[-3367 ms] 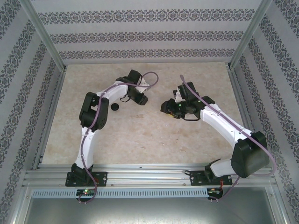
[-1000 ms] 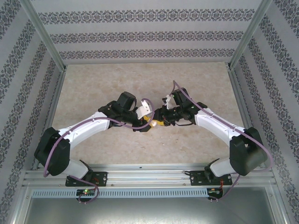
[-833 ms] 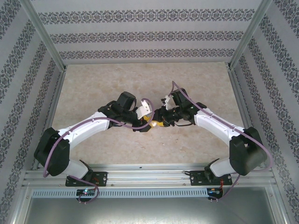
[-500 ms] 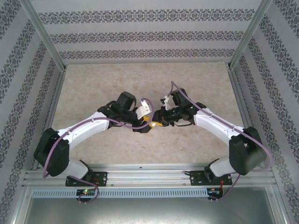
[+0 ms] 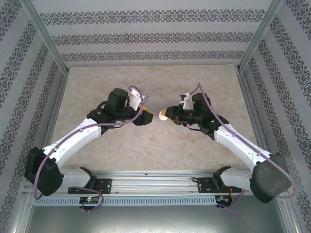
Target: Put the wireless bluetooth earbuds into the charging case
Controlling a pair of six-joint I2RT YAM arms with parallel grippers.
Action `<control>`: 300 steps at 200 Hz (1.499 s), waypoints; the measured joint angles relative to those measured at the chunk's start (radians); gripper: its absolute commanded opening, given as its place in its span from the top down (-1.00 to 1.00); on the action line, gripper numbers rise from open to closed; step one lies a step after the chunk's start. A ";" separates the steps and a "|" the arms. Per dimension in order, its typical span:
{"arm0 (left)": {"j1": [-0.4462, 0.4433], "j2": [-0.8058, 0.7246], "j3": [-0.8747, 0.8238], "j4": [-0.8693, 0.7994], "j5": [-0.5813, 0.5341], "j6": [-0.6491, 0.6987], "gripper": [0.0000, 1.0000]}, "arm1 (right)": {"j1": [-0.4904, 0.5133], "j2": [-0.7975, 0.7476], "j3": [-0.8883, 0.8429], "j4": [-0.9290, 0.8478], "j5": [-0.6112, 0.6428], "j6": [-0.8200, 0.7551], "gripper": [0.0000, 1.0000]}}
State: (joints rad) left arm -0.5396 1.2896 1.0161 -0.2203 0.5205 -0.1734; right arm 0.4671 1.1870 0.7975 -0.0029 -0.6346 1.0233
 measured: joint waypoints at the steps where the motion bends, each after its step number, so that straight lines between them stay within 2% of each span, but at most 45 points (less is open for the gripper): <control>1: 0.000 0.000 0.000 0.001 0.001 -0.005 -0.16 | 0.000 -0.001 0.000 0.003 0.001 0.001 0.73; 44: 0.005 -0.013 -0.084 0.240 0.091 -0.383 -0.05 | 0.000 -0.027 -0.011 0.183 0.063 0.083 0.73; 99: 0.005 -0.013 -0.106 0.424 0.161 -0.586 0.06 | 0.029 -0.027 -0.013 0.286 0.081 0.130 0.73; 165: 0.005 0.014 -0.106 0.550 0.203 -0.679 0.23 | 0.053 -0.023 -0.013 0.339 0.088 0.161 0.73; 236: 0.012 0.026 -0.106 0.618 0.210 -0.737 0.58 | 0.052 -0.023 -0.013 0.402 0.097 0.205 0.71; 300: 0.018 0.024 -0.106 0.623 0.213 -0.745 0.86 | 0.050 -0.019 -0.013 0.418 0.095 0.208 0.42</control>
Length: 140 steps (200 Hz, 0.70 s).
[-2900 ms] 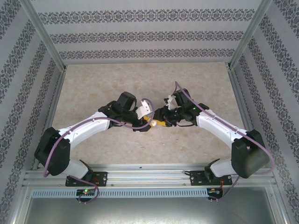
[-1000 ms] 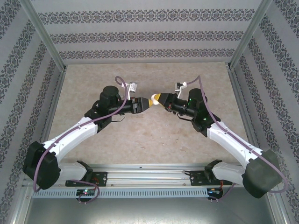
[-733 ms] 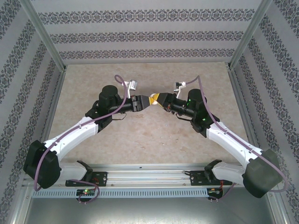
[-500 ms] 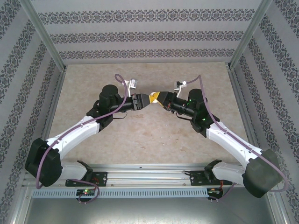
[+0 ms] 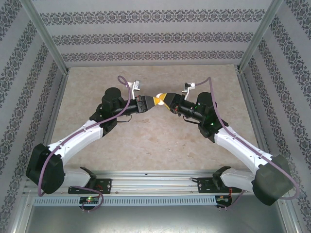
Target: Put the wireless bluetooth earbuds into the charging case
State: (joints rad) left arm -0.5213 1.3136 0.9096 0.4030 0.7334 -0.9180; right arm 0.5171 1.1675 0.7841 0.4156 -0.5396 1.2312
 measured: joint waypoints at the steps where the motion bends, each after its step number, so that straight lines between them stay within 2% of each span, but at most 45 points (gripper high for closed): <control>1: 0.000 0.000 0.000 0.000 0.000 0.001 0.86 | 0.000 0.000 0.000 0.000 0.000 -0.001 0.42; 84: -0.002 -0.021 0.000 -0.045 0.027 0.100 0.98 | -0.018 -0.028 0.000 -0.053 -0.050 -0.030 0.41; 140: -0.002 -0.051 0.007 -0.127 0.066 0.205 1.00 | -0.047 -0.028 0.012 -0.109 -0.079 -0.035 0.25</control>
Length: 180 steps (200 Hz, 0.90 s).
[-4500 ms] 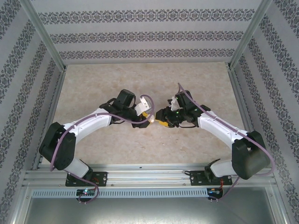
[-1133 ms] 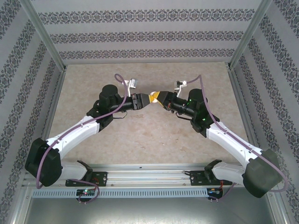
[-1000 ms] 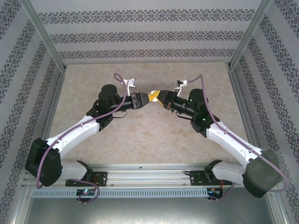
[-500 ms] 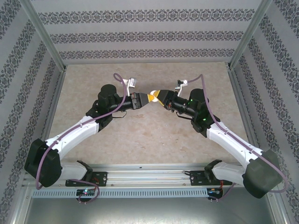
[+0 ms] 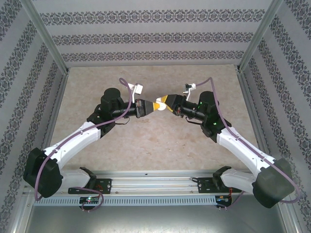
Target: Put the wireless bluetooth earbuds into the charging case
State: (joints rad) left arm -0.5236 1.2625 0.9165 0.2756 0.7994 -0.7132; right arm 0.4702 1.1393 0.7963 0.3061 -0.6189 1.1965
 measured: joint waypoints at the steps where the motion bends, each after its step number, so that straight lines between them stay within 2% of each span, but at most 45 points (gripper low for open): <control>1: 0.000 0.000 0.000 0.000 0.001 0.002 1.00 | -0.001 0.000 0.001 -0.003 0.000 0.000 0.24; 88: 0.000 -0.062 -0.001 -0.045 -0.003 0.142 1.00 | -0.010 -0.006 0.038 -0.095 -0.027 -0.039 0.11; 133: 0.000 -0.143 -0.034 -0.076 -0.095 0.283 1.00 | -0.010 -0.042 0.099 -0.217 -0.026 -0.105 0.10; 180: 0.014 -0.201 -0.036 -0.237 -0.248 0.409 1.00 | -0.002 -0.036 0.169 -0.357 0.006 -0.197 0.11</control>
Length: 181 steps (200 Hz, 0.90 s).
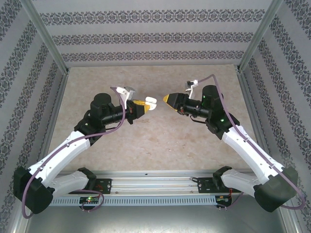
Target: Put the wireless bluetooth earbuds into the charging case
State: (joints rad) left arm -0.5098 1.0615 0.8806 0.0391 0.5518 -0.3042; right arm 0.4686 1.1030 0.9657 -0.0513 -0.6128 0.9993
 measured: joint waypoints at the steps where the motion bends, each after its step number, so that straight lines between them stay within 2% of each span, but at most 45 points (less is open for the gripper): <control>1: 0.001 -0.001 0.000 -0.003 -0.002 0.002 1.00 | 0.001 0.003 0.003 -0.004 0.002 -0.004 0.11; 40: 0.047 -0.092 -0.009 -0.159 -0.145 0.052 1.00 | 0.079 0.160 0.102 -0.117 0.072 -0.088 0.17; 104: 0.074 -0.397 -0.107 -0.391 -0.369 0.083 1.00 | 0.232 0.598 0.384 -0.212 0.138 -0.187 0.26; 138: 0.074 -0.539 -0.116 -0.509 -0.451 0.089 1.00 | 0.326 0.847 0.637 -0.300 0.191 -0.257 0.28; 181: 0.074 -0.641 -0.117 -0.632 -0.499 0.087 1.00 | 0.425 1.167 1.063 -0.495 0.285 -0.372 0.29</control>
State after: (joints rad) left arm -0.4362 0.4202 0.7631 -0.5926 0.0528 -0.2173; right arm 0.8932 2.2696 2.0289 -0.5461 -0.3283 0.6273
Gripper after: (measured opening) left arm 0.051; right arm 0.357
